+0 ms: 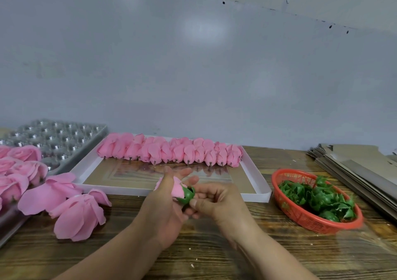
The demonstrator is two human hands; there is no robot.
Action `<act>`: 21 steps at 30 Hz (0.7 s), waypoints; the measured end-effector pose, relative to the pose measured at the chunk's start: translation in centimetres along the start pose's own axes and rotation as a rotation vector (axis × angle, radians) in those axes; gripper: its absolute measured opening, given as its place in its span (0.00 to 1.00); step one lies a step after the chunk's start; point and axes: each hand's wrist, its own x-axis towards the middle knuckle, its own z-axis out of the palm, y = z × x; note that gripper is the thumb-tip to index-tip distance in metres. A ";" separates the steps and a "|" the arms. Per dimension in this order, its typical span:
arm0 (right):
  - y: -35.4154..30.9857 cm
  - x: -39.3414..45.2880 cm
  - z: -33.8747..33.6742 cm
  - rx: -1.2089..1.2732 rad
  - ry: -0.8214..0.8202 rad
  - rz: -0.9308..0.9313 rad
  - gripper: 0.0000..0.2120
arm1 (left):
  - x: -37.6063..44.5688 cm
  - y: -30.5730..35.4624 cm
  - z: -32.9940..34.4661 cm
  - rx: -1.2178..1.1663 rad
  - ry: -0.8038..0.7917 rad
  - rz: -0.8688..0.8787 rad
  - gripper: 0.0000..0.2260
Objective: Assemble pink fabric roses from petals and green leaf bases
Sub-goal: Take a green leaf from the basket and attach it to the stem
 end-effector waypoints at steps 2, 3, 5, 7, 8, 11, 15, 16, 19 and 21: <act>0.1 0.0 0.1 -0.013 -0.002 -0.015 0.12 | 0.1 0.1 -0.1 -0.010 -0.005 -0.010 0.22; 0.2 0.0 0.1 -0.039 -0.005 -0.032 0.13 | 0.1 0.1 -0.1 -0.019 -0.004 -0.016 0.22; 0.4 0.1 0.1 -0.171 0.011 -0.097 0.14 | 0.2 0.2 -0.2 -0.046 0.001 -0.038 0.22; 0.8 0.0 0.1 -0.445 0.062 -0.222 0.14 | 0.3 0.2 -0.3 -0.086 0.006 -0.064 0.22; 0.9 0.0 0.1 -0.609 0.081 -0.297 0.14 | 0.4 0.2 -0.3 -0.103 0.010 -0.075 0.22; 1.4 -0.2 0.1 -0.971 0.136 -0.499 0.14 | 0.7 0.1 -0.4 -0.098 0.020 -0.089 0.22; 1.5 -0.3 0.5 -0.691 0.147 -0.392 0.14 | 0.8 0.0 -0.5 -0.102 0.014 -0.054 0.23; 1.3 -0.3 0.8 -0.500 0.121 -0.306 0.15 | 0.8 0.1 -0.4 -0.107 0.003 -0.046 0.23; 1.1 -0.2 1.6 -0.097 0.101 -0.169 0.16 | 0.7 0.2 -0.4 -0.102 -0.033 -0.032 0.24; 1.2 -0.2 1.9 -0.003 0.129 -0.155 0.15 | 0.7 0.2 -0.4 -0.099 -0.056 -0.032 0.25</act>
